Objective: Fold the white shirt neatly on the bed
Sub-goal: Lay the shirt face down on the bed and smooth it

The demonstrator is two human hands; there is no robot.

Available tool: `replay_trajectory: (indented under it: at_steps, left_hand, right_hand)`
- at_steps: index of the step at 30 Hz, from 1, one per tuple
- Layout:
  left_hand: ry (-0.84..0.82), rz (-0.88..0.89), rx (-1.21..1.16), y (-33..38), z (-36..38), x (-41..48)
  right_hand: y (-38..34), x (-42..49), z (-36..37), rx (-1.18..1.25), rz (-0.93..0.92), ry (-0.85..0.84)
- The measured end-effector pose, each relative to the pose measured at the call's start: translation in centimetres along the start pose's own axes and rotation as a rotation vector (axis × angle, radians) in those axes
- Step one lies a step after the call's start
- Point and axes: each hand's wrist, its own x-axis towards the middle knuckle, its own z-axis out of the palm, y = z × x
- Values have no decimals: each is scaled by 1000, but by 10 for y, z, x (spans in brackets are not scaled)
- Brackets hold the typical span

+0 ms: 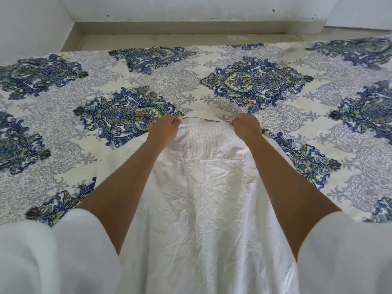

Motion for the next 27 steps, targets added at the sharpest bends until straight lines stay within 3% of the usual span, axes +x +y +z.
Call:
replay_trajectory:
  at_steps: [3,8,11,13,15,17,20,24,27]
  left_hand:
    - [-187,-107,-94,3,-11,18]
    - [-419,-188,-139,-3,-23,23]
    - [-321,-151,-367,-7,-19,22]
    - [-220,-161,-565,-8,-12,21]
    - [-108,-153,-657,-11,-4,23]
    - [-34,-117,-628,-13,3,22]
    - [-27,-59,-452,-26,6,20]
    - [-25,-128,-192,-54,2,16]
    - [182,-56,-73,-66,5,-4]
  right_hand:
    - [-1,13,-10,-131,21,-180]
    - [2,3,-8,-210,4,-331]
    - [-1,6,0,-192,-18,-237]
    - [-7,8,0,-137,-38,-34]
    - [-14,5,0,-231,-98,126]
    - [-15,2,7,-308,-156,160]
    - [-5,1,16,-232,-131,174]
    - [16,-17,13,-140,-163,393]
    - [35,-47,18,-74,-234,446]
